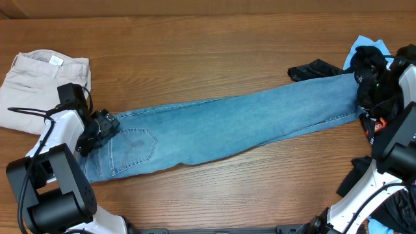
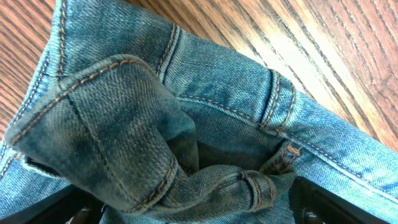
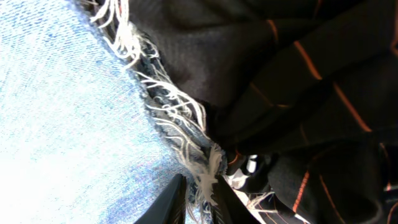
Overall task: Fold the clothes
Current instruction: 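Tug the hems slightly right with the right gripper to tension the jeans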
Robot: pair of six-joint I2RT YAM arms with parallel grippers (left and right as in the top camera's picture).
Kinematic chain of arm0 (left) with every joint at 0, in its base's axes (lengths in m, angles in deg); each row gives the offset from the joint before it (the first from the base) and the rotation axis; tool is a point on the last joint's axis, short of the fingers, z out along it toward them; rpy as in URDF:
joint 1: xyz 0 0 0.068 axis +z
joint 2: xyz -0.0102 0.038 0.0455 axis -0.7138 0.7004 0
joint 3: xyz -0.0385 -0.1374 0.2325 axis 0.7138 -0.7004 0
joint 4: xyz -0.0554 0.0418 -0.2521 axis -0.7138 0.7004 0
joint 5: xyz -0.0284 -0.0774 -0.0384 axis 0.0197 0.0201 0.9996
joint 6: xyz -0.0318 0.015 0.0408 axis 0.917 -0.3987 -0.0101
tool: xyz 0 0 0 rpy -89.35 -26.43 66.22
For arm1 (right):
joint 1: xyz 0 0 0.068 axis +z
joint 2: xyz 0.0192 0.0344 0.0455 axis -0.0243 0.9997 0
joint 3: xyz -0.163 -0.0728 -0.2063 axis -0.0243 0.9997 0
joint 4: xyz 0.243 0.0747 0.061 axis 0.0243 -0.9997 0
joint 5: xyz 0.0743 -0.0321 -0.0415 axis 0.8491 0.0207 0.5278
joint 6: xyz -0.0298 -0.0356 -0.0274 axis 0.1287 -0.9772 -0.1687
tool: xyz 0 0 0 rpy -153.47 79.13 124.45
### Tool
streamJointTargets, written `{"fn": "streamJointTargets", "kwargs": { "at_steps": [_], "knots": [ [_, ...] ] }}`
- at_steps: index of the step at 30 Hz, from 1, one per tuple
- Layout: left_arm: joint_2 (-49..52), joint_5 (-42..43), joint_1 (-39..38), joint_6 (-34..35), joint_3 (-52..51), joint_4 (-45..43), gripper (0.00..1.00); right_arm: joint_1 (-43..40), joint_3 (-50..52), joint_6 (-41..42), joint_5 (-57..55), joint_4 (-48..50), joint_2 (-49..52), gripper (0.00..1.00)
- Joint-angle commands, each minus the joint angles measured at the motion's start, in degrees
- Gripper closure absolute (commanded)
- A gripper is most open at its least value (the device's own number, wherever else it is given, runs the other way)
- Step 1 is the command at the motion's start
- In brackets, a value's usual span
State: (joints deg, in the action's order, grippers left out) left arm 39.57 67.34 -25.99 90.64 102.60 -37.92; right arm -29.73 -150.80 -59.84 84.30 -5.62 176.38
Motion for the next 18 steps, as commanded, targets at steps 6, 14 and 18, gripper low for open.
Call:
{"fn": "streamJointTargets", "kwargs": {
  "at_steps": [6, 14, 18],
  "knots": [
    [1.77, 1.44, 0.35, -0.26, 0.17, -0.07, 0.04, 0.26, 0.83, -0.2, -0.33, 1.88, -2.51, 0.7],
    [1.77, 1.75, 0.35, -0.26, 0.17, -0.04, 0.04, 0.09, 2.03, -0.37, -0.55, 2.99, -1.53, 0.8],
    [1.77, 1.75, 0.35, -0.26, 0.17, 0.04, 0.03, 0.09, 2.14, -0.37, -0.57, 3.21, -1.53, 0.81]
  ]
}}
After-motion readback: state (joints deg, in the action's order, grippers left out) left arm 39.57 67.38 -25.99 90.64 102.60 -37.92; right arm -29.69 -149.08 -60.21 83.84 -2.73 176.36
